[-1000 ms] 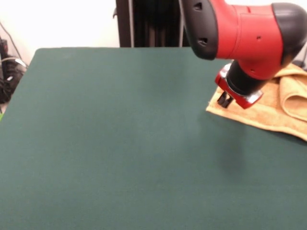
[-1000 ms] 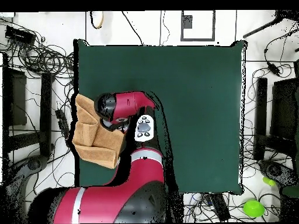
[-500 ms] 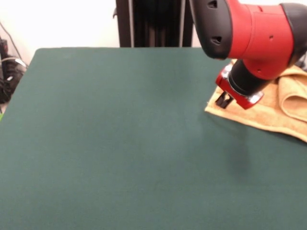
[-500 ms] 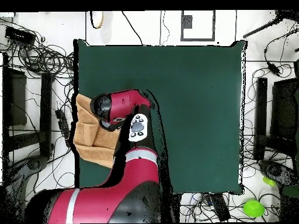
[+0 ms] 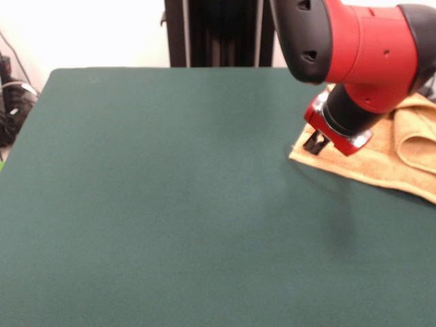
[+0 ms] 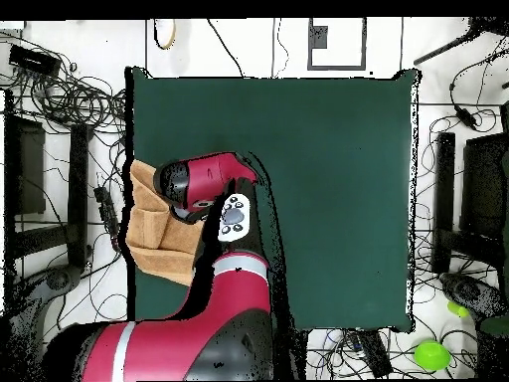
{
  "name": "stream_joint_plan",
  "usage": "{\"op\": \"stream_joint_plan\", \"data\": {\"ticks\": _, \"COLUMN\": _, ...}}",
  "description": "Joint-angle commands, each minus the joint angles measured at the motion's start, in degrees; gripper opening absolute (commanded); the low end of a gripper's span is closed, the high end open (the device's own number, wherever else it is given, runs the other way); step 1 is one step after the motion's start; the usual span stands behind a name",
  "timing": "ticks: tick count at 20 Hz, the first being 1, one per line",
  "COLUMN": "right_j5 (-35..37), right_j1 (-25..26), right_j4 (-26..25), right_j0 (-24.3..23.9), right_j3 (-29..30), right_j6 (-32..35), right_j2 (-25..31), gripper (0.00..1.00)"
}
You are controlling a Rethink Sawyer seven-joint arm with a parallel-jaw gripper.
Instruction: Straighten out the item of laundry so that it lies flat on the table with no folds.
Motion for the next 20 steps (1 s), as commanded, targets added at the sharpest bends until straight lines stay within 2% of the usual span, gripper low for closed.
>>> {"op": "stream_joint_plan", "data": {"ticks": 1, "right_j5": -9.09, "right_j1": 7.33, "right_j4": -11.9, "right_j0": -4.29, "right_j3": 1.35, "right_j6": -8.25, "right_j2": -2.78, "gripper": 0.0}}
{"op": "stream_joint_plan", "data": {"ticks": 11, "right_j5": -11.77, "right_j1": 7.35, "right_j4": -15.64, "right_j0": -5.64, "right_j3": 1.42, "right_j6": -8.6, "right_j2": -3.1, "gripper": 0.0}}
{"op": "stream_joint_plan", "data": {"ticks": 20, "right_j5": -11.28, "right_j1": 6.32, "right_j4": -18.67, "right_j0": -6.6, "right_j3": 1.77, "right_j6": -7.16, "right_j2": -2.13, "gripper": 0.0}}
